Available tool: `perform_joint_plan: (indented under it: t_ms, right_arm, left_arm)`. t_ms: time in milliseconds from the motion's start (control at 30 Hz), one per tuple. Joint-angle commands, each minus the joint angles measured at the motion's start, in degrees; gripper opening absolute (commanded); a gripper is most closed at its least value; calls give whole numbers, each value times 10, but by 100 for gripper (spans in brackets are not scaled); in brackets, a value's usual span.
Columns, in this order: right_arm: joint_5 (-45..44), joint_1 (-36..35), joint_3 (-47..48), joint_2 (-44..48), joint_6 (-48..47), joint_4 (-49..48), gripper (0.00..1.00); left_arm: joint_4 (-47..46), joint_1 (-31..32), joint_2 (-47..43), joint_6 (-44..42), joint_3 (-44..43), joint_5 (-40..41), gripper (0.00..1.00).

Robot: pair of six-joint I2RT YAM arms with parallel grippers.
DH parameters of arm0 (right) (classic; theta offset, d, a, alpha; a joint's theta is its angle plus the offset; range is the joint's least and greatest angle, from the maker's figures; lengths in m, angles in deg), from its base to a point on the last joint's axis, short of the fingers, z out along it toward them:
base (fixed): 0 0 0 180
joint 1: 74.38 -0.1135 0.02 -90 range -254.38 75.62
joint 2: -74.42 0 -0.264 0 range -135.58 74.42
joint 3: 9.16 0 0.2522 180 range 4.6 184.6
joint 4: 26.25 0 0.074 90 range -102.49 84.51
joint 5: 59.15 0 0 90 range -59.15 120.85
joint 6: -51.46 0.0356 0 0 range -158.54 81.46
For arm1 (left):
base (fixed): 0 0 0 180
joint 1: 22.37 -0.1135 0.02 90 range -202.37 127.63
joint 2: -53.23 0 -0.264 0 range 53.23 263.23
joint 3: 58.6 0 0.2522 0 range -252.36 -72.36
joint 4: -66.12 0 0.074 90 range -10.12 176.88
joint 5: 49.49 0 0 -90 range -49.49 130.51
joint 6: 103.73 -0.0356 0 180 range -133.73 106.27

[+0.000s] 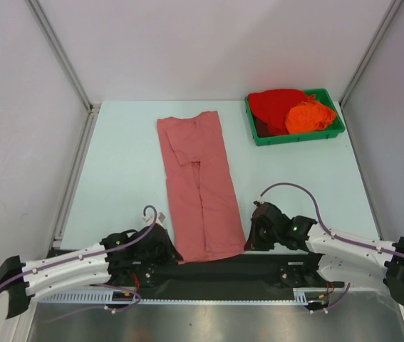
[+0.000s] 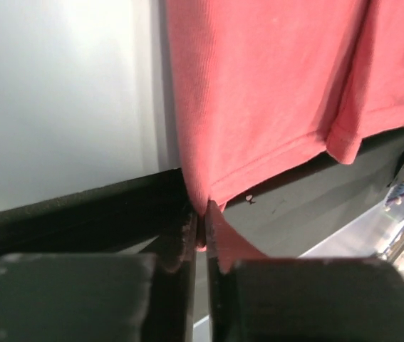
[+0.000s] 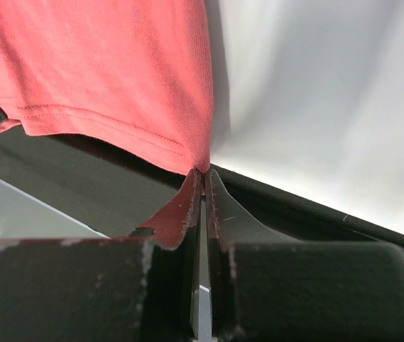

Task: Fold and stack the t-shirts
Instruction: Fold the tshirt

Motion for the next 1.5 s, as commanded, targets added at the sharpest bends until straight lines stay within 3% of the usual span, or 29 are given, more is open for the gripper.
perform_joint_plan:
  t_ms: [0,267,433,567,667,767,933,1000,1100,1467]
  right_arm:
    - [-5,-6,17,9,-11,3,0]
    - [-43,-66,80,51,-40,44,0]
    - [-44,-101,69,57,-4,54,0]
    - [-74,-122,77,67,9,60,0]
    - [-101,-104,125,62,-28,69,0]
    - [-67,-16,184,16,-97,70,0]
    - [31,117,267,-76,-192,39,0]
    - [54,137,309,-135,-233,30,0]
    - [75,176,347,-217,-273,9,0]
    - [128,243,533,-449,-332,-9,0]
  left_arm:
    - [19,-1,-33,5,7,-24,1]
    - [154,-1,-133,-13,-39,-6,0]
    - [165,1,-162,-13,-41,-20,0]
    - [179,1,-163,-54,-113,32,0]
    - [184,-1,-123,-100,-189,101,0]
    - [183,-28,-29,-163,-260,118,0]
    - [140,-185,66,-264,-299,40,0]
    - [118,-269,90,-307,-303,-15,0]
    - [67,-347,150,-360,-320,-57,0]
    - [-23,-450,438,-451,-460,-121,0]
